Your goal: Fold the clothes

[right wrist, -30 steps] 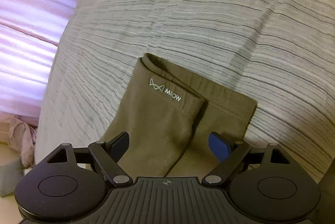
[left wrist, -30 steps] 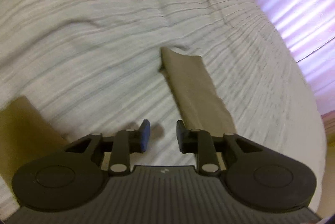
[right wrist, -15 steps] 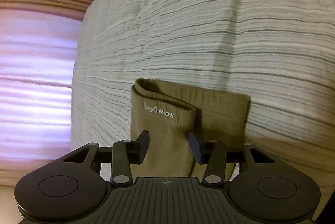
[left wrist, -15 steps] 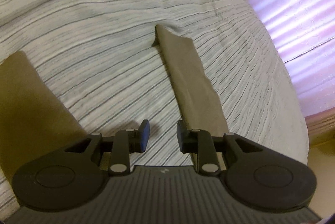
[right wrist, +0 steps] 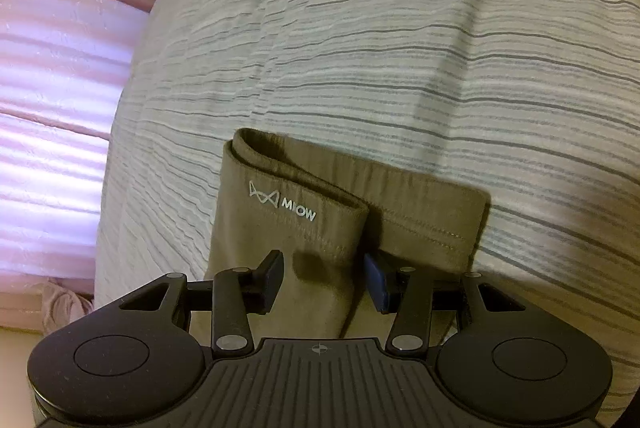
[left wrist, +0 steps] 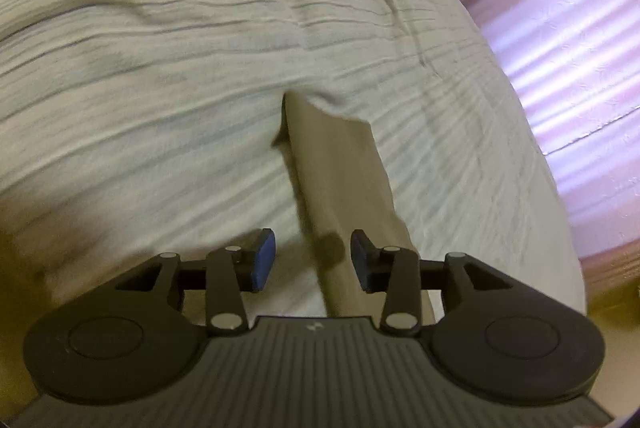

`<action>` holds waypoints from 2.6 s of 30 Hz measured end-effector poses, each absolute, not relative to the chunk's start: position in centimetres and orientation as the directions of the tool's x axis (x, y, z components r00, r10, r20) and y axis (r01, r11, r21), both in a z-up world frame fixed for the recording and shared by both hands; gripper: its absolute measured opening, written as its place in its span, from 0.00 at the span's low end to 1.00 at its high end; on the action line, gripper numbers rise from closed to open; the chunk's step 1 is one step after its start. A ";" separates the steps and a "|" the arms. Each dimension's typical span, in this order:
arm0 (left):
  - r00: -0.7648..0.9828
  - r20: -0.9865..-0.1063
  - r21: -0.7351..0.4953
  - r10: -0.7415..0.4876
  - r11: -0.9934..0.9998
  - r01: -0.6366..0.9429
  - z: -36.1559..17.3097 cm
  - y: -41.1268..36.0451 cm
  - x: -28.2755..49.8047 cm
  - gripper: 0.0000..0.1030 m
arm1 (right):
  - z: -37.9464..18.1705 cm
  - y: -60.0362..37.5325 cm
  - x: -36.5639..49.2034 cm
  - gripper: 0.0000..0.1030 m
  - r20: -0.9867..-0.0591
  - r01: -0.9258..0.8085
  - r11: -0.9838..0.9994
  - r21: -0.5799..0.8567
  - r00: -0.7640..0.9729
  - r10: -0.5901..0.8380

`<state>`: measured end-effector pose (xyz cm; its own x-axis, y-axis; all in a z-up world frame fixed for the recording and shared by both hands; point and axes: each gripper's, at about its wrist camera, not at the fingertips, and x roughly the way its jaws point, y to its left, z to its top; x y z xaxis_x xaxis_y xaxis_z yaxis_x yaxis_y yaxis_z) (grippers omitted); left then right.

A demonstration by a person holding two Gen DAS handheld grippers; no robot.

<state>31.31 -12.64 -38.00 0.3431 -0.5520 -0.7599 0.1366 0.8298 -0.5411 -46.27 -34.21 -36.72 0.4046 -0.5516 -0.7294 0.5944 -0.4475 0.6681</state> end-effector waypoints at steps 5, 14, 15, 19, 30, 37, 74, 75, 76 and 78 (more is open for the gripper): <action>0.345 -0.747 -0.523 -0.568 0.823 0.223 -37.5 -14.0 33.3 0.00 | -35.6 -35.9 -45.7 0.06 -0.774 0.696 -0.397 0.599 0.376 -0.509; 0.493 -0.586 -0.560 -0.643 0.762 0.326 -28.7 -4.0 28.6 0.00 | -30.1 -37.2 -47.1 0.05 -0.706 0.733 -0.237 0.638 0.432 -0.561; 0.500 -0.596 -0.551 -0.628 0.773 0.314 -28.7 -2.4 27.8 0.00 | -29.8 -36.9 -47.4 0.05 -0.705 0.733 -0.232 0.640 0.438 -0.558; 0.472 -0.716 -0.471 -0.515 0.855 0.218 -32.1 2.3 25.5 0.00 | -31.6 -35.9 -48.5 0.05 -0.766 0.752 -0.285 0.594 0.419 -0.488; 0.498 -0.715 -0.413 -0.490 0.871 0.265 -32.6 4.0 23.6 0.00 | -33.7 -35.6 -49.9 0.05 -0.786 0.749 -0.306 0.587 0.438 -0.436; 0.514 -0.708 -0.418 -0.484 0.874 0.247 -32.2 5.1 22.8 0.00 | -33.5 -35.3 -50.9 0.05 -0.772 0.735 -0.300 0.608 0.458 -0.441; 0.508 -0.742 -0.396 -0.438 0.897 0.196 -37.3 8.2 21.9 0.01 | -35.8 -37.2 -49.3 0.06 -0.884 0.825 -0.352 0.442 0.333 -0.328; 0.515 -0.738 -0.394 -0.437 0.898 0.197 -37.2 8.2 22.1 0.01 | -35.6 -37.1 -49.2 0.06 -0.885 0.829 -0.348 0.438 0.329 -0.330; 0.519 -0.735 -0.391 -0.436 0.898 0.199 -37.0 8.4 22.4 0.01 | -35.5 -37.0 -49.2 0.06 -0.886 0.832 -0.345 0.434 0.325 -0.331; 0.531 -0.741 -0.373 -0.411 0.909 0.184 -36.5 9.2 23.0 0.05 | -35.2 -37.0 -49.2 0.06 -0.886 0.835 -0.342 0.431 0.320 -0.335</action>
<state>23.00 9.17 -36.49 0.5313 -0.4114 -0.7405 0.1839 0.9093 -0.3733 -49.24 -36.95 -35.20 0.3200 -0.3352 -0.8861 0.8351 -0.3420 0.4309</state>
